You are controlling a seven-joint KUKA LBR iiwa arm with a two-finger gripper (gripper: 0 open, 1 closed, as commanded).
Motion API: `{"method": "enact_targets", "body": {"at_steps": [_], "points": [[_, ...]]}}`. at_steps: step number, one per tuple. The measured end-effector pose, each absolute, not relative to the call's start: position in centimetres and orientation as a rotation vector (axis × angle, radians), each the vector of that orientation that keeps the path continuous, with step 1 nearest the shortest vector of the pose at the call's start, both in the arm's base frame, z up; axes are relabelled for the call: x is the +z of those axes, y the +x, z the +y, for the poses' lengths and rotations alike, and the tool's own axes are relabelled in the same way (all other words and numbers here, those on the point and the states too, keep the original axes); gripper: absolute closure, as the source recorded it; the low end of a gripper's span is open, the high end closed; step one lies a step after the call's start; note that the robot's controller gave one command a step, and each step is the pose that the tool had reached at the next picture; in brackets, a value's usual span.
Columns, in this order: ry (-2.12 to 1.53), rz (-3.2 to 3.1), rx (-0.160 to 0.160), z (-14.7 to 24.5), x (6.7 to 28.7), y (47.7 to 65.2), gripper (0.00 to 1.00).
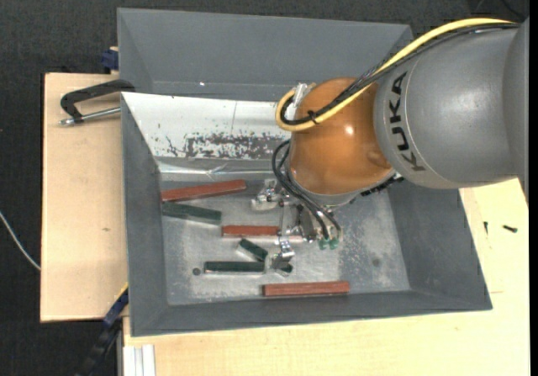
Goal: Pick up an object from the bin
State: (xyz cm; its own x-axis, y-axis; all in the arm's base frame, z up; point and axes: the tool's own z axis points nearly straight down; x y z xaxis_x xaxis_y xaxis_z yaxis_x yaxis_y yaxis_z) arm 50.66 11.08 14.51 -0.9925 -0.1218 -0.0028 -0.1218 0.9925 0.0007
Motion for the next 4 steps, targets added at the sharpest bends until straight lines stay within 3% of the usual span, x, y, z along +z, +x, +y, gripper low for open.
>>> {"method": "enact_targets", "body": {"at_steps": [1,2,4], "points": [[-0.024,3.140,0.002,8.1,9.0,52.1,0.00],[-0.195,3.138,0.004,7.5,7.7,53.4,1.00],[-0.195,3.138,0.004,7.5,8.0,53.2,1.00]]}}
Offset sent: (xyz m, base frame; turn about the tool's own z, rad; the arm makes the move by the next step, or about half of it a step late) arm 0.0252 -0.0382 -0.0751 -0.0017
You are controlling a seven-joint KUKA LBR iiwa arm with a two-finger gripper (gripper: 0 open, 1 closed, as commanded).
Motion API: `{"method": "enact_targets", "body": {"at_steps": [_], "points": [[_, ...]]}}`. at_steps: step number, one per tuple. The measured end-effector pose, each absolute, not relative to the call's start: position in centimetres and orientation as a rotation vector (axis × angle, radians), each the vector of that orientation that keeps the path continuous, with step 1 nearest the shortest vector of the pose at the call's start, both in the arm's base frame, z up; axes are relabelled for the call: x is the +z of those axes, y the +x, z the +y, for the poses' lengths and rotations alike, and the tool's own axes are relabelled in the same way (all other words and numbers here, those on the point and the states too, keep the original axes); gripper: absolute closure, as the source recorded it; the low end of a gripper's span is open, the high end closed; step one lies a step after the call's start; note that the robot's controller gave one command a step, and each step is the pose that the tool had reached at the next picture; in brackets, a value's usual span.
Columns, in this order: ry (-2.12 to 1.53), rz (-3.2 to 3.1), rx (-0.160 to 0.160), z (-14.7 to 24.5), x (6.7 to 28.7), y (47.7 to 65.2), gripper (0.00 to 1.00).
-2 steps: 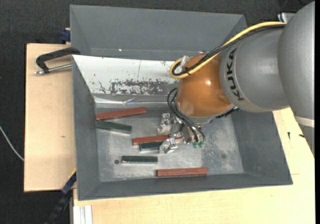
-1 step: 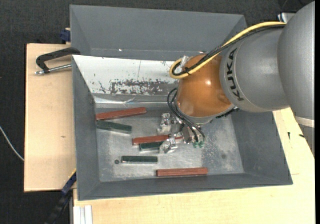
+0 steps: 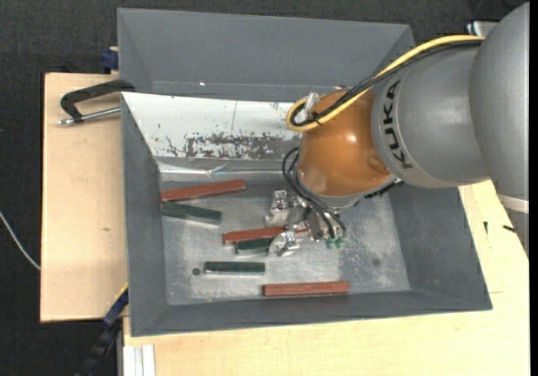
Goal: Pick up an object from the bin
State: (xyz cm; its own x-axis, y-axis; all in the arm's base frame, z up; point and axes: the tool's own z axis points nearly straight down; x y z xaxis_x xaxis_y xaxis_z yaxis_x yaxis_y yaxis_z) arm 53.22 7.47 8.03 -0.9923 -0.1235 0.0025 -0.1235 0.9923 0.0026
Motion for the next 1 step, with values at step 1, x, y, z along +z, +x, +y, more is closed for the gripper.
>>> {"method": "enact_targets", "body": {"at_steps": [1], "points": [[0.194,-3.131,-0.002,7.42,9.97,53.05,1.00]]}}
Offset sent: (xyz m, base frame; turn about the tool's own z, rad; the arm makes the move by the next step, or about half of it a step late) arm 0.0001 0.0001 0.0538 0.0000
